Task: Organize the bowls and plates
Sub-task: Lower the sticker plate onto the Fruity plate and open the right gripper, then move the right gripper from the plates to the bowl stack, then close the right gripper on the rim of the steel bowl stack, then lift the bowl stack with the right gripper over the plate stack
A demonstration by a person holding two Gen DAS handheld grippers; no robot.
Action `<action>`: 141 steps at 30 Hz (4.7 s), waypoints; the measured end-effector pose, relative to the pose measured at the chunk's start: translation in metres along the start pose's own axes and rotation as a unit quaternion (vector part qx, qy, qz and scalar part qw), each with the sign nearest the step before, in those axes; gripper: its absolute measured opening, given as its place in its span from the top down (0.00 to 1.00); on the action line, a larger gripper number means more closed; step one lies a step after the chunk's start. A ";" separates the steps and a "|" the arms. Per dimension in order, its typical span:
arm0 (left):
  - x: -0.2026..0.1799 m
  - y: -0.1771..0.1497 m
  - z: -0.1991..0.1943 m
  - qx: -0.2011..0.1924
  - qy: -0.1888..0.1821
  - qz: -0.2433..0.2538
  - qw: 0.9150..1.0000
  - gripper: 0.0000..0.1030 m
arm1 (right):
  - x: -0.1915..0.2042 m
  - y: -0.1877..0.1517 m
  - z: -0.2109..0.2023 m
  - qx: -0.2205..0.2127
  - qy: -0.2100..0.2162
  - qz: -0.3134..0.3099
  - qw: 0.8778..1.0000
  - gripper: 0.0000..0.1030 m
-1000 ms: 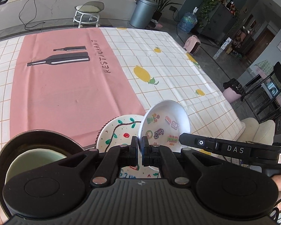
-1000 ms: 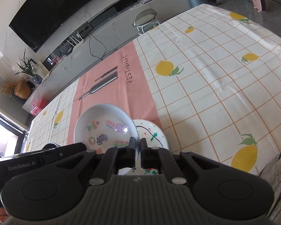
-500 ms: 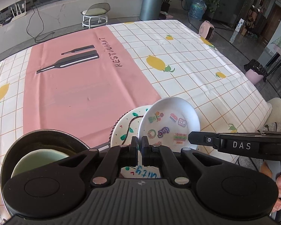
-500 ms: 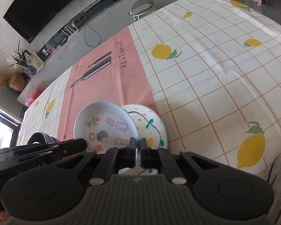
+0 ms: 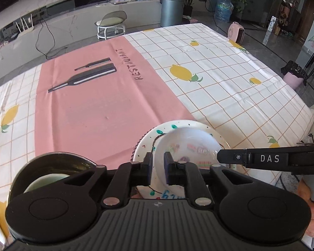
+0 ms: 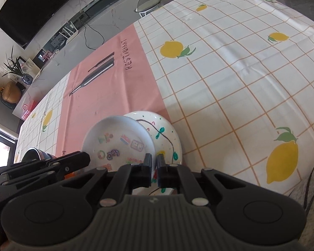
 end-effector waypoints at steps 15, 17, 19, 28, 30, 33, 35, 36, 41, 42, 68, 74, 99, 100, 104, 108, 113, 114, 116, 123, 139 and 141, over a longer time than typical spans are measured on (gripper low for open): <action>0.023 0.011 -0.017 -0.020 0.005 -0.034 0.999 0.59 | 0.006 0.001 0.003 -0.006 -0.002 -0.018 1.000 0.68; 0.024 0.012 -0.018 -0.022 0.002 -0.037 0.999 0.58 | 0.009 0.001 0.003 -0.013 -0.010 -0.032 0.999 0.68; 0.026 0.013 -0.017 -0.023 0.000 -0.043 0.999 0.57 | 0.011 0.000 0.004 -0.019 -0.023 -0.047 0.998 0.69; 0.029 0.013 -0.019 -0.028 -0.006 -0.051 0.998 0.57 | 0.018 -0.004 0.008 -0.033 -0.063 -0.113 0.991 0.97; 0.031 0.014 -0.021 -0.030 -0.007 -0.055 0.998 0.57 | 0.015 -0.004 0.007 -0.032 -0.064 -0.105 0.992 0.98; 0.035 0.014 -0.024 -0.033 -0.008 -0.062 0.997 0.57 | 0.013 -0.004 0.006 -0.030 -0.063 -0.098 0.993 0.98; 0.037 0.015 -0.026 -0.036 -0.008 -0.066 0.997 0.57 | 0.014 -0.004 0.007 -0.031 -0.064 -0.098 0.993 0.98; 0.038 0.015 -0.027 -0.037 -0.008 -0.068 0.997 0.57 | 0.014 -0.004 0.007 -0.031 -0.065 -0.098 0.993 0.98; 0.043 0.016 -0.031 -0.041 -0.009 -0.077 0.996 0.57 | 0.012 -0.003 0.006 -0.034 -0.068 -0.095 0.993 0.98; 0.045 0.016 -0.032 -0.043 -0.010 -0.080 0.996 0.57 | 0.012 -0.003 0.006 -0.035 -0.069 -0.094 0.993 0.98; 0.128 -0.042 -0.094 -0.072 0.049 -0.201 0.976 0.45 | 0.054 0.010 -0.030 -0.099 0.046 -0.072 0.991 0.20; 0.127 -0.057 -0.088 -0.051 0.007 -0.212 0.976 0.35 | 0.098 -0.009 -0.030 -0.084 0.088 -0.120 0.985 0.21; 0.144 -0.092 -0.048 0.030 -0.021 -0.282 0.959 0.29 | 0.152 -0.056 0.028 0.014 0.058 -0.198 0.978 0.54; 0.145 -0.093 -0.047 0.030 -0.023 -0.286 0.957 0.29 | 0.152 -0.055 0.030 0.022 0.057 -0.198 0.978 0.53; 0.150 -0.100 -0.041 0.039 -0.041 -0.321 0.945 0.26 | 0.152 -0.052 0.042 0.061 0.056 -0.201 0.976 0.51; 0.156 -0.103 -0.043 0.036 -0.046 -0.343 0.938 0.25 | 0.156 -0.054 0.053 0.076 0.062 -0.200 0.975 0.51; 0.165 -0.110 -0.046 0.029 -0.046 -0.369 0.928 0.25 | 0.170 -0.057 0.060 0.084 0.072 -0.219 0.969 0.51; 0.168 -0.112 -0.044 0.030 -0.056 -0.385 0.921 0.25 | 0.171 -0.056 0.061 0.086 0.075 -0.220 0.969 0.50; 0.172 -0.116 -0.039 0.032 -0.079 -0.416 0.905 0.25 | 0.170 -0.054 0.066 0.093 0.085 -0.209 0.970 0.47; 0.168 -0.120 -0.024 0.043 -0.157 -0.470 0.868 0.38 | 0.169 -0.052 0.075 0.098 0.118 -0.176 0.972 0.45; 0.095 -0.018 -0.055 0.001 -0.180 -0.391 0.903 0.38 | 0.138 0.014 -0.029 0.035 0.113 -0.115 0.986 0.51; 0.076 -0.011 -0.041 0.016 -0.199 -0.380 0.903 0.38 | 0.117 0.024 -0.042 0.029 0.095 -0.111 0.989 0.51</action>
Point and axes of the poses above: each gripper's, at about its wrist camera, not at the fingertips, and z roughly the way its jaws point, x to its left, y to its top, the point moved 9 cm from there along z, roughly the way its jaws point, and after that the axes turned 1 degree about x, right-handed, at the moved point
